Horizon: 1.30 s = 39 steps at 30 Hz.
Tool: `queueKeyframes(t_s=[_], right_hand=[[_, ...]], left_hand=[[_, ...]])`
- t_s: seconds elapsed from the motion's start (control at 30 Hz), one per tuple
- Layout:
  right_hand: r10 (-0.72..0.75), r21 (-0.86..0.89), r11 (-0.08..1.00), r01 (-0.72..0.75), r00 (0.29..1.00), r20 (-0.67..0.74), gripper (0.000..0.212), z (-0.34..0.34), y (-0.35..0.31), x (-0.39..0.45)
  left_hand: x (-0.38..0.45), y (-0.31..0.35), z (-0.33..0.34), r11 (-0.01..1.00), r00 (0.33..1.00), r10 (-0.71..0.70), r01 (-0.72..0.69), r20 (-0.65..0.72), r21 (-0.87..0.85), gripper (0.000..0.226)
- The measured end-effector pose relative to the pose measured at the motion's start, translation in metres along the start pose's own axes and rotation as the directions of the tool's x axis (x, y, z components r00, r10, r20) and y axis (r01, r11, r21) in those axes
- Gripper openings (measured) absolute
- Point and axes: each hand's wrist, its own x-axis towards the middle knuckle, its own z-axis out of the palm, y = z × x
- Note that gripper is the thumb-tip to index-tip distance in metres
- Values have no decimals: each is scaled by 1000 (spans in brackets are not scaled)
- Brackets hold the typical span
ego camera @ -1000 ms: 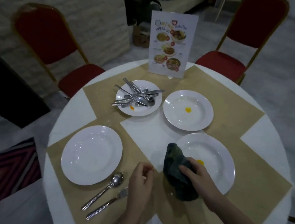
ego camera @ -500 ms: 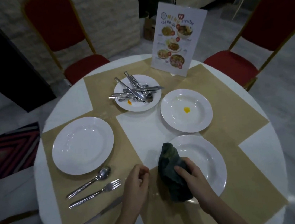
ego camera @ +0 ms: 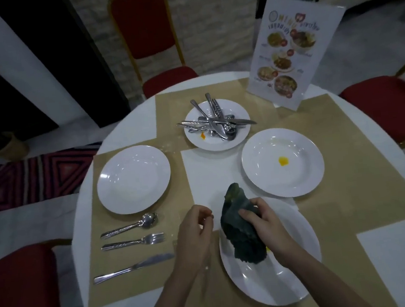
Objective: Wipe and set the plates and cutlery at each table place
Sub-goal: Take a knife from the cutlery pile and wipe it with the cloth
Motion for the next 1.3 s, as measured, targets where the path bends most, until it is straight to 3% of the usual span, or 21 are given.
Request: queueKeyframes(t_s=[0.23, 0.4, 0.57, 0.83, 1.03, 1.17, 1.3], right_hand=[[35, 46, 998, -34, 999, -25, 13, 13, -15, 30], [60, 68, 996, -56, 996, -68, 7, 25, -30, 62], [85, 123, 990, -70, 989, -117, 9, 33, -35, 93], [126, 200, 975, -97, 982, -139, 9, 37, -29, 114], [162, 185, 974, -134, 975, -152, 11, 34, -25, 123], [158, 184, 975, -126, 973, -168, 12, 32, -22, 128], [158, 190, 974, -126, 973, -165, 12, 31, -20, 129]], left_hand=[[48, -10, -6, 997, 998, 51, -54, 45, 64, 8], [127, -15, -7, 953, 983, 137, -165, 124, 254, 8], [226, -12, 5, 814, 916, 337, -399, 217, 422, 18], [322, -24, 24, 489, 868, 411, -467, 278, 736, 41], [359, -10, 30, 336, 793, 432, -584, 430, 739, 53], [371, 5, 38, 280, 813, 355, -563, 461, 778, 37], [374, 10, 39, 225, 786, 361, -596, 502, 771, 32]])
